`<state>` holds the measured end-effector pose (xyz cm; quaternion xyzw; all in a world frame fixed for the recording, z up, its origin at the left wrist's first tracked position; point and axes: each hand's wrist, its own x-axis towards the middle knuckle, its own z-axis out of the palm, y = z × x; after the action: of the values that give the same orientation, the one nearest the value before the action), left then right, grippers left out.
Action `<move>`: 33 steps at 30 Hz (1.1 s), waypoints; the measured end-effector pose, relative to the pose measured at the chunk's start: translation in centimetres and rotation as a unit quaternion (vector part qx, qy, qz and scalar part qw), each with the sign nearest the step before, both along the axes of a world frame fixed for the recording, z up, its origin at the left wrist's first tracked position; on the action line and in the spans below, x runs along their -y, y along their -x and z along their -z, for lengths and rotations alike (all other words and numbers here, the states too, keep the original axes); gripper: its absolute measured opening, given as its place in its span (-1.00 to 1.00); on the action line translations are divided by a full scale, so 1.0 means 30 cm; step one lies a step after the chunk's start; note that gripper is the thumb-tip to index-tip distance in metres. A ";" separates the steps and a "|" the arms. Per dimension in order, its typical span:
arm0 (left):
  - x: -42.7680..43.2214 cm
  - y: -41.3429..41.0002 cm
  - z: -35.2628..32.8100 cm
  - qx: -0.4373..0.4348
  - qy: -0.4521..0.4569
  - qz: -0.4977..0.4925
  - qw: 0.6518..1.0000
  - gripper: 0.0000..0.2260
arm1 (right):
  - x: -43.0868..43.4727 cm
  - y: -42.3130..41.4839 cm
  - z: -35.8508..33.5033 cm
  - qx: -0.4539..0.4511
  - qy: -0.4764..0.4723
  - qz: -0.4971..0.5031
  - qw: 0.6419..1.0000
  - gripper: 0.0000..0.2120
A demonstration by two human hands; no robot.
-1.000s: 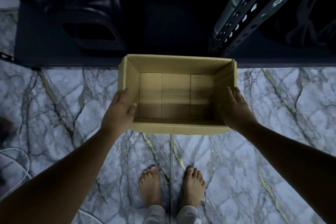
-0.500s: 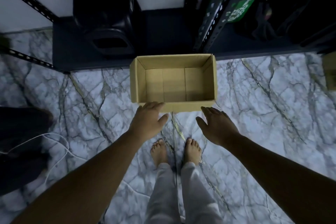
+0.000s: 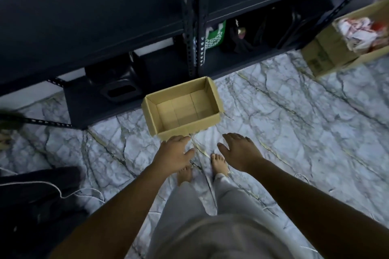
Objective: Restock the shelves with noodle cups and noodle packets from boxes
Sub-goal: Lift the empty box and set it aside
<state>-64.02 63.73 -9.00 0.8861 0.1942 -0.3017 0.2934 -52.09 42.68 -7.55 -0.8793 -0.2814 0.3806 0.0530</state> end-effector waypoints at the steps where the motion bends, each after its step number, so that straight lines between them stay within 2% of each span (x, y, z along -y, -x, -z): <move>1: 0.003 -0.003 -0.018 -0.002 0.000 0.019 1.000 -0.39 | 0.014 0.020 -0.021 0.002 0.001 0.020 1.000 -0.44; 7: 0.042 -0.062 -0.070 -0.023 -0.007 0.200 0.979 -0.38 | 0.091 0.195 -0.083 -0.001 0.024 0.157 0.987 -0.37; 12: 0.111 -0.131 -0.098 -0.036 -0.003 0.301 0.953 -0.30 | 0.156 0.337 -0.112 -0.014 0.019 0.289 0.957 -0.33; 15: 0.206 -0.170 -0.112 -0.023 -0.012 0.392 0.920 -0.41 | 0.235 0.408 -0.131 -0.005 0.017 0.365 0.931 -0.34; 21: 0.468 -0.244 -0.151 -0.011 -0.020 0.526 0.850 -0.42 | 0.421 0.520 -0.155 -0.004 0.028 0.489 0.872 -0.38; 27: 0.780 -0.306 -0.185 0.000 -0.038 0.614 0.789 -0.42 | 0.630 0.576 -0.167 -0.002 0.028 0.572 0.820 -0.40; 33: 1.096 -0.378 -0.208 -0.002 -0.061 0.645 0.761 -0.42 | 0.920 0.581 -0.182 -0.002 0.021 0.606 0.795 -0.36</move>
<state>-52.67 30.84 -2.75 0.8171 -0.4051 -0.4094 -0.0256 -69.52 15.07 -2.08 -0.8701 0.3169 0.2786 0.2547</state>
